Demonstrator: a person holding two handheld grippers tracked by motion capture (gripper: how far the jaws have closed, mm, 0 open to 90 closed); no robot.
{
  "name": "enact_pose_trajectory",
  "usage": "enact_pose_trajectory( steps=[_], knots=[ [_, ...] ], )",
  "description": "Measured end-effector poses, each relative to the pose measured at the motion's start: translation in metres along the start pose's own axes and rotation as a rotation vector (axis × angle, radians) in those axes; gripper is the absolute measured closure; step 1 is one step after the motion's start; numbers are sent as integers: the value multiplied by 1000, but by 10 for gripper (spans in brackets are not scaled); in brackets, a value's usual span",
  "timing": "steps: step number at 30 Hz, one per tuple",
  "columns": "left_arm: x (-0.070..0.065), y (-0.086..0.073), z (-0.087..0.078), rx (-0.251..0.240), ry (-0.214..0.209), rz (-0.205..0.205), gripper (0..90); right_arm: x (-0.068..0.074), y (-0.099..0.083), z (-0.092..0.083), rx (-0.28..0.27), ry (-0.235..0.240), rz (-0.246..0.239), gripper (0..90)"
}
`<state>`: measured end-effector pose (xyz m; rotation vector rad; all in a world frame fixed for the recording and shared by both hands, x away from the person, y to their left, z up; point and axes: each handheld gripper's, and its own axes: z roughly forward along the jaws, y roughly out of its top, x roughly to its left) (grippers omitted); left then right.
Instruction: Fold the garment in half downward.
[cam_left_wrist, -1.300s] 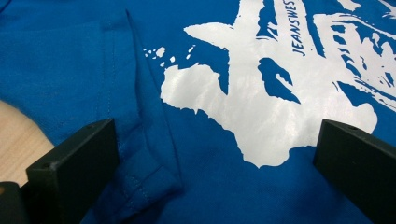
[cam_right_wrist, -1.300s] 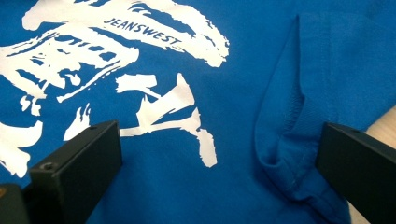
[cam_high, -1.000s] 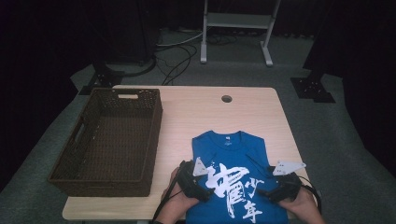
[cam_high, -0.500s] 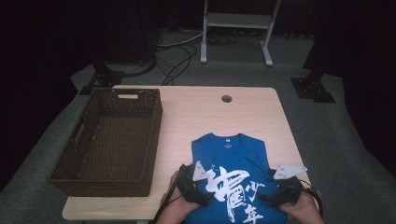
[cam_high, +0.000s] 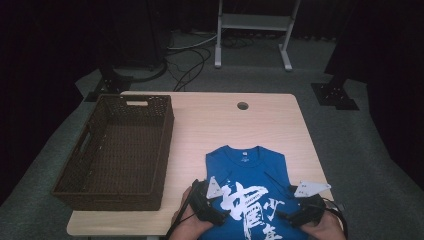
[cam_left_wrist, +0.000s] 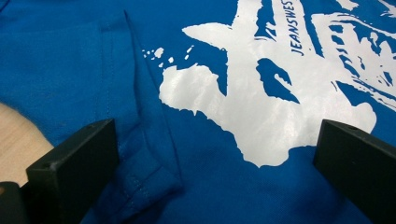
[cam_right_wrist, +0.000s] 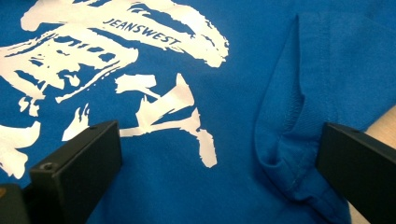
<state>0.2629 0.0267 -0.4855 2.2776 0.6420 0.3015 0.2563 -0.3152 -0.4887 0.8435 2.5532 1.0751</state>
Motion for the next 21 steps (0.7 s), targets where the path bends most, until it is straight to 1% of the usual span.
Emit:
enact_pose_trajectory(
  steps=[6,17,20,21],
  knots=[
    [-5,-2,-2,-1,-5,6,0,4,-2,-2,0,0,-1,0],
    [-3,-1,-2,-5,-12,11,1,4,-2,-2,1,1,-1,0],
    [-2,-1,-2,-14,-14,36,2,4,-2,-2,1,1,0,0],
    [-2,-1,-3,-22,-13,37,2,4,-2,-2,1,1,-1,0]
  ],
)
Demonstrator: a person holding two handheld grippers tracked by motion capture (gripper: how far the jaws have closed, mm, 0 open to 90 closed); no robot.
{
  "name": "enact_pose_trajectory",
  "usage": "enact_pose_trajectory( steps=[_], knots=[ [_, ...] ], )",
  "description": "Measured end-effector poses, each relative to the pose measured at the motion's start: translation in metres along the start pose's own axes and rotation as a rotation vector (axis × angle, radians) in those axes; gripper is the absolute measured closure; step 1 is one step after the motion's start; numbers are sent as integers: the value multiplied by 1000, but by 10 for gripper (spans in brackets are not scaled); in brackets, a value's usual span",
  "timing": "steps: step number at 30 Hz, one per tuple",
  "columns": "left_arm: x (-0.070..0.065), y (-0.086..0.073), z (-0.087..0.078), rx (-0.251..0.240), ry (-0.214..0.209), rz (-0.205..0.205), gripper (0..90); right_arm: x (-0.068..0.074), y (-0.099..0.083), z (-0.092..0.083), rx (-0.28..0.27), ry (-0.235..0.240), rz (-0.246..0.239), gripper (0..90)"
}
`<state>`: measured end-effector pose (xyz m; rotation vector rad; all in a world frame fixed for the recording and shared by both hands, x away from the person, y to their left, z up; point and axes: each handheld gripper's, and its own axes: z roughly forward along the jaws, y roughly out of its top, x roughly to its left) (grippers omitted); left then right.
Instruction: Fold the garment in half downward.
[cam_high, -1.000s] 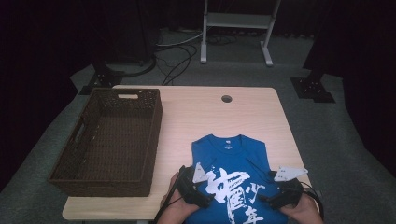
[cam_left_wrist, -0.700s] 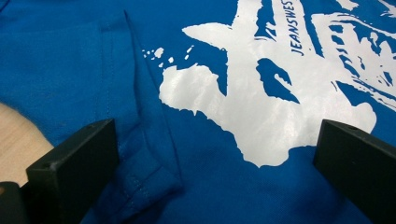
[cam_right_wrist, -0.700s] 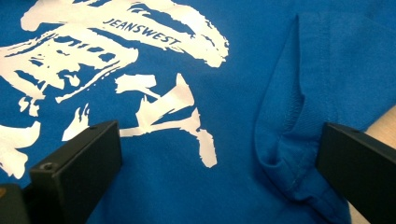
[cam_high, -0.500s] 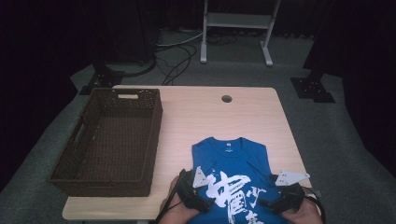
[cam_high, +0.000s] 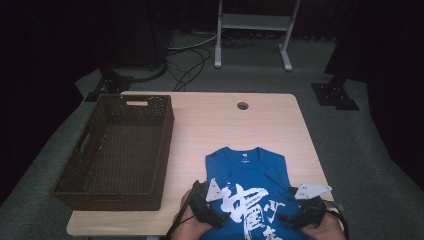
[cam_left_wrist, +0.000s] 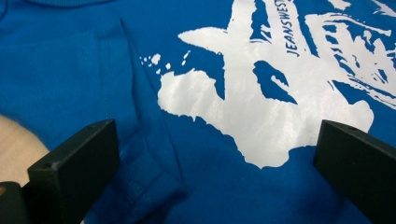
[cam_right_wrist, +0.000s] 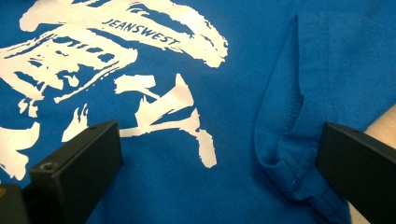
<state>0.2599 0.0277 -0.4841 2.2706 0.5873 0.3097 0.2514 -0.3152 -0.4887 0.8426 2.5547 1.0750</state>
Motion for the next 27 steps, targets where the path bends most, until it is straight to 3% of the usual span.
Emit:
enact_pose_trajectory(
  steps=[7,20,27],
  knots=[
    [7,8,-4,-31,-12,-3,2,0,0,0,0,1,0,0],
    [22,25,-4,-59,-35,31,2,0,0,0,-1,0,-1,0],
    [34,32,-5,-68,-23,34,2,0,0,0,0,0,-1,0]
  ],
)
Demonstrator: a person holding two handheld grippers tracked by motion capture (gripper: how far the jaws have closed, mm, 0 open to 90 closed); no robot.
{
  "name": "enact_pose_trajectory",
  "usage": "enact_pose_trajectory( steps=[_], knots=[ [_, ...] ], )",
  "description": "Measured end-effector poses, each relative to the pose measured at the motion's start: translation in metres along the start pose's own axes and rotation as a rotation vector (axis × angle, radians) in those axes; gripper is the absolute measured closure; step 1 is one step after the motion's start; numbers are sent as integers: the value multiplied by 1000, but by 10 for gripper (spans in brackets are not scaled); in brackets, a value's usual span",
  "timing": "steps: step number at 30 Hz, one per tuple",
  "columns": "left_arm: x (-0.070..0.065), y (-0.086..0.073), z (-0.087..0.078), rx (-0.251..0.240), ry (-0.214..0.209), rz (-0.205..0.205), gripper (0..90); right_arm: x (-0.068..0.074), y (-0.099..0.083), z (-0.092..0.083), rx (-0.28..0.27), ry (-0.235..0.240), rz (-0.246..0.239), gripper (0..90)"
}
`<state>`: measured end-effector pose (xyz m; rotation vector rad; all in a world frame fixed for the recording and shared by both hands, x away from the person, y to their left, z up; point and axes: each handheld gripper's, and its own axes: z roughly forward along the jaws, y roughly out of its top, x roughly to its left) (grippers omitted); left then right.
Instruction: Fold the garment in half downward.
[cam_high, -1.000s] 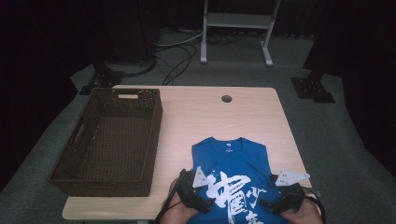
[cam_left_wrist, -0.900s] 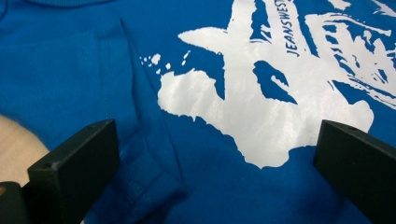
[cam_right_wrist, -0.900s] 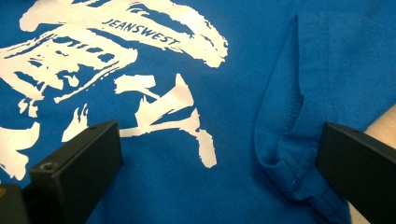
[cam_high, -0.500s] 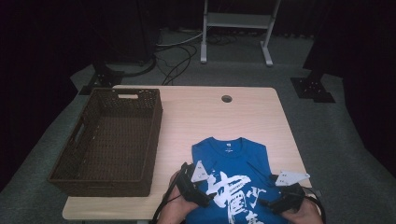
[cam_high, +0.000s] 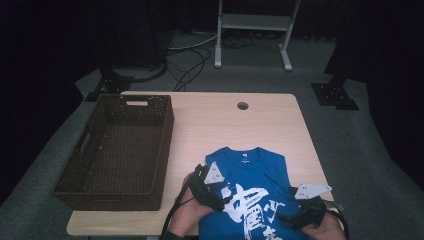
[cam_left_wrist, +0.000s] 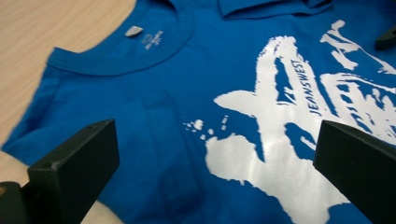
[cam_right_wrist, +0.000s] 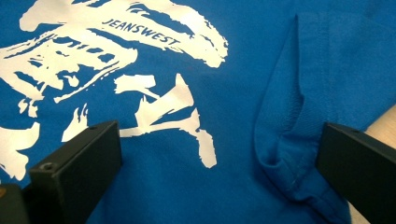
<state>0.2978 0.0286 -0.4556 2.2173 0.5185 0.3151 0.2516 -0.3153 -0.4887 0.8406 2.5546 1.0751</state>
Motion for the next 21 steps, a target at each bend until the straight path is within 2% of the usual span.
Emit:
enact_pose_trajectory(
  steps=[21],
  knots=[
    [44,11,3,-2,40,1,2,0,0,0,0,2,0,0]
  ],
)
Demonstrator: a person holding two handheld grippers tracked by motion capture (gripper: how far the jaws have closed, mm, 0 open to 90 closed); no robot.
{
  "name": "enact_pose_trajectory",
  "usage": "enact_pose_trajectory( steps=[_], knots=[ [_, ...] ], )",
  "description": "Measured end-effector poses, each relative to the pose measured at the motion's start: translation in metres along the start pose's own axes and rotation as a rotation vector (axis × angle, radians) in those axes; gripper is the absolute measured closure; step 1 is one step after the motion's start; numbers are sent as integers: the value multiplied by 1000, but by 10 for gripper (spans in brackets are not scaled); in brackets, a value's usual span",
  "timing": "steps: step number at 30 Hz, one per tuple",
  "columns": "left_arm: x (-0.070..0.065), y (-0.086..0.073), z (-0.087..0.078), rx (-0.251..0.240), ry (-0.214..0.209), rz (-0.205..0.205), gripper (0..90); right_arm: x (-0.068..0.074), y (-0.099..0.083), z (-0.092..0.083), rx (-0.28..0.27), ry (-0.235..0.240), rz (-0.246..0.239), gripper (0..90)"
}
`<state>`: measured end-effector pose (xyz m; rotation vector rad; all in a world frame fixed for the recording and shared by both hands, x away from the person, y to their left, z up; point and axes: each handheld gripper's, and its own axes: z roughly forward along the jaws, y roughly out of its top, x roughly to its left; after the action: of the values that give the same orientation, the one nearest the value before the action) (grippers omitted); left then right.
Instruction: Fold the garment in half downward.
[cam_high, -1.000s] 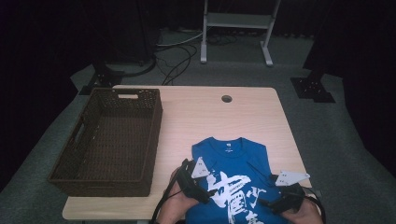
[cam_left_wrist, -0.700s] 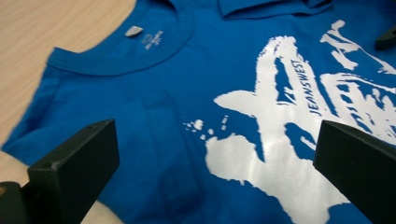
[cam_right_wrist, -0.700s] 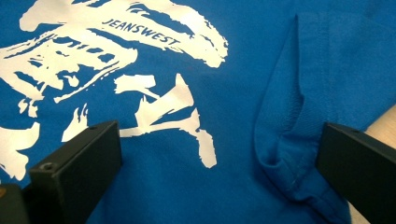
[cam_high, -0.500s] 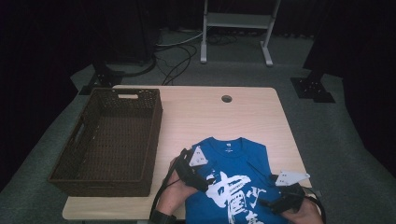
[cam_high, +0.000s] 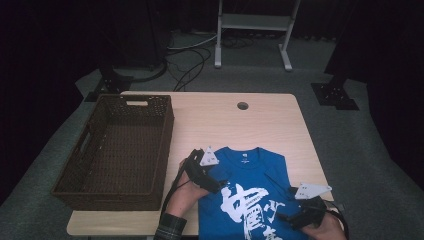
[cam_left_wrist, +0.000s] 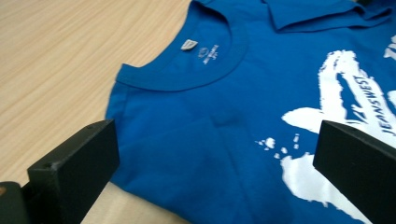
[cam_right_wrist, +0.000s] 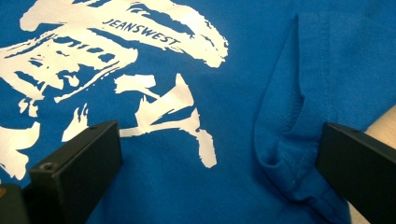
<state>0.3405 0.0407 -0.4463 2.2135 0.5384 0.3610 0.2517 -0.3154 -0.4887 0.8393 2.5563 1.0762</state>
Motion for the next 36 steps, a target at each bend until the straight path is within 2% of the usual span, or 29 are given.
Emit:
enact_pose_trajectory(
  steps=[4,13,24,32,36],
  knots=[
    [7,1,2,-6,3,-2,2,0,0,0,0,1,-1,0],
    [23,5,13,13,25,8,2,0,0,0,0,1,-1,0],
    [43,8,20,5,46,-11,2,0,0,0,0,1,-1,0],
    [57,7,32,44,44,-17,2,0,0,0,0,2,-2,0],
    [62,3,37,44,45,-24,2,0,0,0,0,3,-3,0]
  ],
)
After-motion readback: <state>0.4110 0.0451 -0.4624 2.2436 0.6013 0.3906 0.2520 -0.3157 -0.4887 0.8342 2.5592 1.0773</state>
